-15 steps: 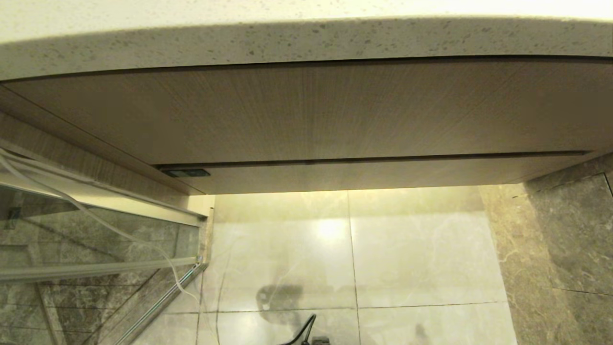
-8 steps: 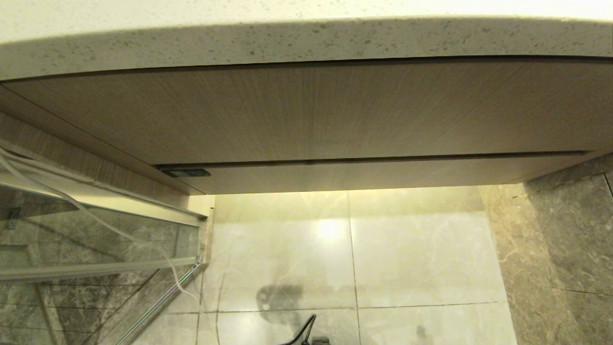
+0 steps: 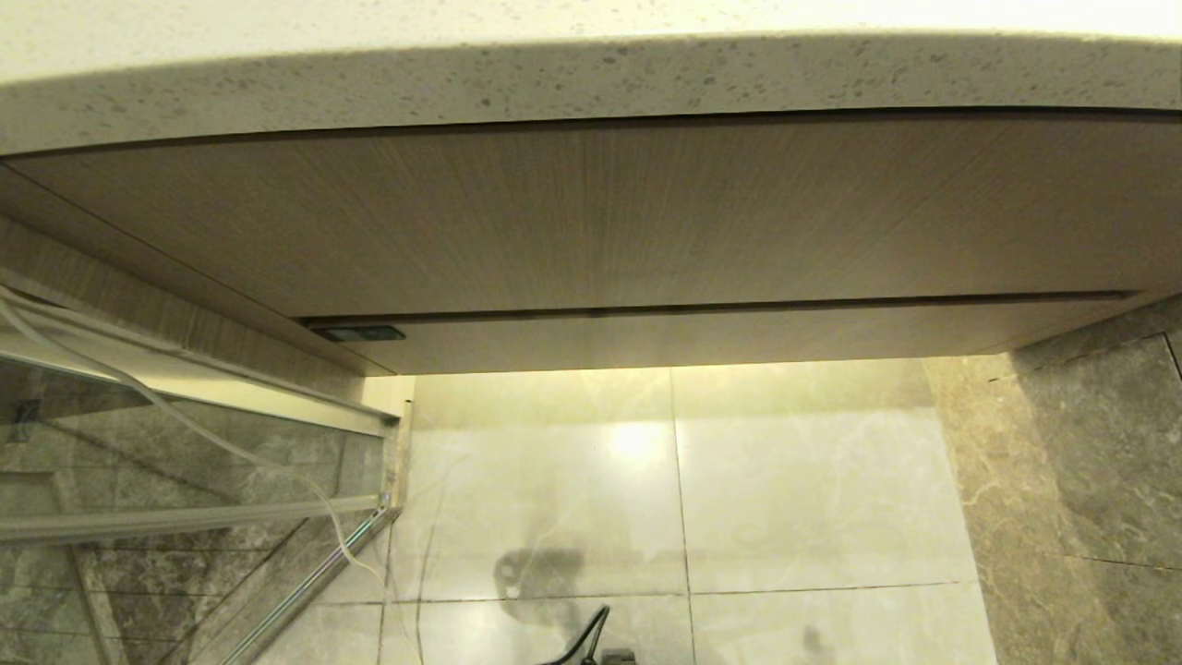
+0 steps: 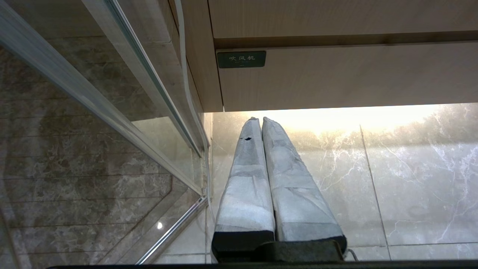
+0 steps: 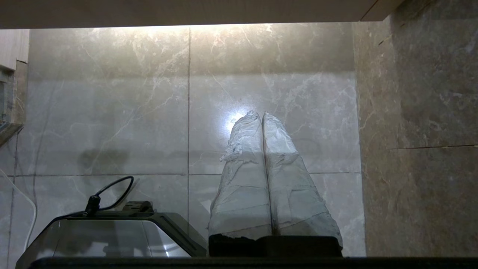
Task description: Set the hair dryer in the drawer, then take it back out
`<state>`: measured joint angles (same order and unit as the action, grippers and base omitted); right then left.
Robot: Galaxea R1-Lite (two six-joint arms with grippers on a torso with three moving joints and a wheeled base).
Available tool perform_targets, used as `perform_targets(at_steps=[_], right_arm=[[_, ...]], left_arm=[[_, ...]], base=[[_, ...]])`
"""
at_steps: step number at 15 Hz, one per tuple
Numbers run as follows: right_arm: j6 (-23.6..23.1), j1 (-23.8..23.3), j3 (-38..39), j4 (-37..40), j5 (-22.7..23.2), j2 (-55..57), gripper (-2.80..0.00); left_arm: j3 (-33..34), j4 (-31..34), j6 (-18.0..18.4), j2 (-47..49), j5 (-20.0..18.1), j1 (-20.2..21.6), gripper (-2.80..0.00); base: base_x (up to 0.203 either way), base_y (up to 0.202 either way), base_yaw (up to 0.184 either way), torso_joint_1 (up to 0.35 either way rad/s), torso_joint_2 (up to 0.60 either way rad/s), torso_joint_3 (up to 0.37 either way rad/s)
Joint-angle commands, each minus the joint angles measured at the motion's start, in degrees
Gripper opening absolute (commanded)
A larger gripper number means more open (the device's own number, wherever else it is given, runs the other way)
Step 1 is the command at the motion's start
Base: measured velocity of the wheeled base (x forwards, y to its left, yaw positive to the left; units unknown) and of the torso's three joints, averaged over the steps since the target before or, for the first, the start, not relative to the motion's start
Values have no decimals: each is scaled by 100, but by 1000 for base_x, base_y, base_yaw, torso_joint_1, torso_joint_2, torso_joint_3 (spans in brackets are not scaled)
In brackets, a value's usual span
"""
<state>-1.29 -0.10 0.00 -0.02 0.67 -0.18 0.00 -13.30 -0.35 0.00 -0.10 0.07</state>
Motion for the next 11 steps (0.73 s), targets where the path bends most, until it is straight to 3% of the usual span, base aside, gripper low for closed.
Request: perform_targets(at_steps=[1, 11], right_arm=[[6, 1, 0, 11, -6, 1, -280], [15, 1, 0, 2, -6, 1, -280]], left_arm=[[229, -14, -8, 0, 1, 1, -280], [229, -6, -4, 0, 1, 1, -280]], base=[[0, 0, 0, 0, 0, 0], [0, 0, 0, 0, 0, 0]])
